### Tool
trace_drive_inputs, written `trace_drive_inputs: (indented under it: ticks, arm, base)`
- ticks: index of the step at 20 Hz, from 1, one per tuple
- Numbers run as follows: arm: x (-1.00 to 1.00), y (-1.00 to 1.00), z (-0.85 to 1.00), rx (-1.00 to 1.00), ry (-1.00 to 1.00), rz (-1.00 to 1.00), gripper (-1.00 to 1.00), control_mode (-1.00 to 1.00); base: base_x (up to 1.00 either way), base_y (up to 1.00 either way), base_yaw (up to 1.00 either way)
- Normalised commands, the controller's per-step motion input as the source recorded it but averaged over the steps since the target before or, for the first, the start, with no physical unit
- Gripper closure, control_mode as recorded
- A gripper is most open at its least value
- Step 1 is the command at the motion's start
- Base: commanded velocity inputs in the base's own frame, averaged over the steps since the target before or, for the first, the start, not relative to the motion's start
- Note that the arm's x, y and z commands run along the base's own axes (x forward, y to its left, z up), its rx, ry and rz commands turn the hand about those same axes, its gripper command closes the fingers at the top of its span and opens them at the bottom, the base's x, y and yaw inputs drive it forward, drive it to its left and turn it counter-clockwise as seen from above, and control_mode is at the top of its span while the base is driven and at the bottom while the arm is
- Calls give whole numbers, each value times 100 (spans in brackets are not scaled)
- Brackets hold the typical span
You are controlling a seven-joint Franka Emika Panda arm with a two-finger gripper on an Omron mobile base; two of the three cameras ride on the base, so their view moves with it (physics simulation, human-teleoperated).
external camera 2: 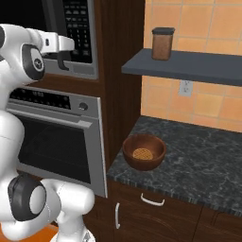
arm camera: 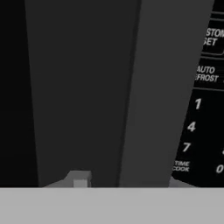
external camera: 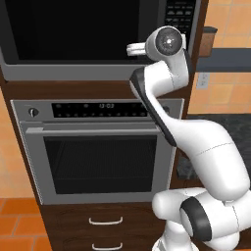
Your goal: Open the microwave, place the bowl with waffle inside the microwave, then close the microwave door and turn it on.
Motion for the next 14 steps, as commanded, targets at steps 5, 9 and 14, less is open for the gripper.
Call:
trace_drive_inputs:
  ticks: [5,9,14]
  arm:
    - [68,9,-24,10,-3,0,100,-100]
    - [32,59,-2,9,1,11,100,-100]
    - [-1,87,0,10,-1,21,100,-100]
  base:
    - [0,0,0]
    - [0,0,0]
    - [0,0,0]
